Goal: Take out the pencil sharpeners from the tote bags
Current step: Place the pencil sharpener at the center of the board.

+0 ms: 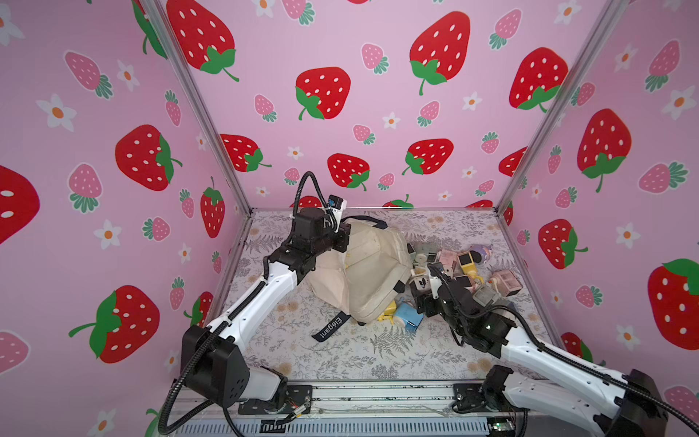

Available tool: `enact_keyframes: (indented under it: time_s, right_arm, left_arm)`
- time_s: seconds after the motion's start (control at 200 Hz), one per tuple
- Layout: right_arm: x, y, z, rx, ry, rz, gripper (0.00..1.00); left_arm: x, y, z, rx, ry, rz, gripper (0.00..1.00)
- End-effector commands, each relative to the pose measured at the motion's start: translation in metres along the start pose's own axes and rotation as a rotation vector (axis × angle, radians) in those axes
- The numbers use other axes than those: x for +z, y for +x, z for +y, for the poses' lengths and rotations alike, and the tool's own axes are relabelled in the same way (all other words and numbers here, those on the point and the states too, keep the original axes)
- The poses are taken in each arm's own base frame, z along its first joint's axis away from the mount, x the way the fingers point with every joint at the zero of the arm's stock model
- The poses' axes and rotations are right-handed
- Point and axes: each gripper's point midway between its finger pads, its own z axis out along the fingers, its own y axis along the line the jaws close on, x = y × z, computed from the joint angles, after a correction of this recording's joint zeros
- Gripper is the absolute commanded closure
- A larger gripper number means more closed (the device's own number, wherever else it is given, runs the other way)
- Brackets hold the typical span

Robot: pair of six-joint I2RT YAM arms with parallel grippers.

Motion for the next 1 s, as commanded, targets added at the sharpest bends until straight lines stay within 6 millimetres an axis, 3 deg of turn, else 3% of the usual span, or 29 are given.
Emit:
enact_keyframes:
  time_s: [0.0,0.17,0.26,0.47,0.555,0.65,0.68,0.755,0.83,0.995]
  right_arm:
    - [-0.014,0.020,-0.056,0.107,0.244,0.002,0.32]
    - [-0.044,0.053,-0.109,0.203,0.467,0.014,0.30]
    - [-0.051,0.071,-0.122,0.261,0.523,0.034,0.30]
    - [-0.028,0.111,-0.106,0.290,0.468,0.191,0.24]
    - [-0.018,0.116,-0.096,0.281,0.441,0.245,0.16]
    - [-0.009,0.116,-0.089,0.261,0.425,0.270,0.00]
    - [-0.005,0.120,-0.087,0.235,0.424,0.299,0.01]
    - [0.001,0.105,-0.076,0.199,0.364,0.294,0.01]
    - [0.002,0.075,-0.058,0.155,0.248,0.235,0.01]
    - [-0.012,-0.006,0.034,0.076,-0.273,-0.040,0.01]
  left_arm:
    - [-0.013,-0.036,-0.009,0.036,0.025,-0.104,0.98]
    - [-0.012,-0.036,-0.009,0.036,0.027,-0.104,0.98]
    - [-0.012,-0.037,-0.010,0.036,0.029,-0.104,0.98]
    - [-0.012,-0.035,-0.009,0.036,0.025,-0.100,0.98]
    - [-0.013,-0.035,-0.008,0.039,0.023,-0.099,0.98]
    - [-0.014,-0.034,-0.008,0.046,0.018,-0.095,0.98]
    - [-0.014,-0.032,-0.008,0.050,0.016,-0.089,0.98]
    - [-0.015,-0.029,-0.008,0.067,0.014,-0.077,1.00]
    - [-0.016,-0.025,-0.007,0.083,0.012,-0.055,1.00]
    - [-0.016,-0.016,-0.007,0.139,0.010,-0.011,1.00]
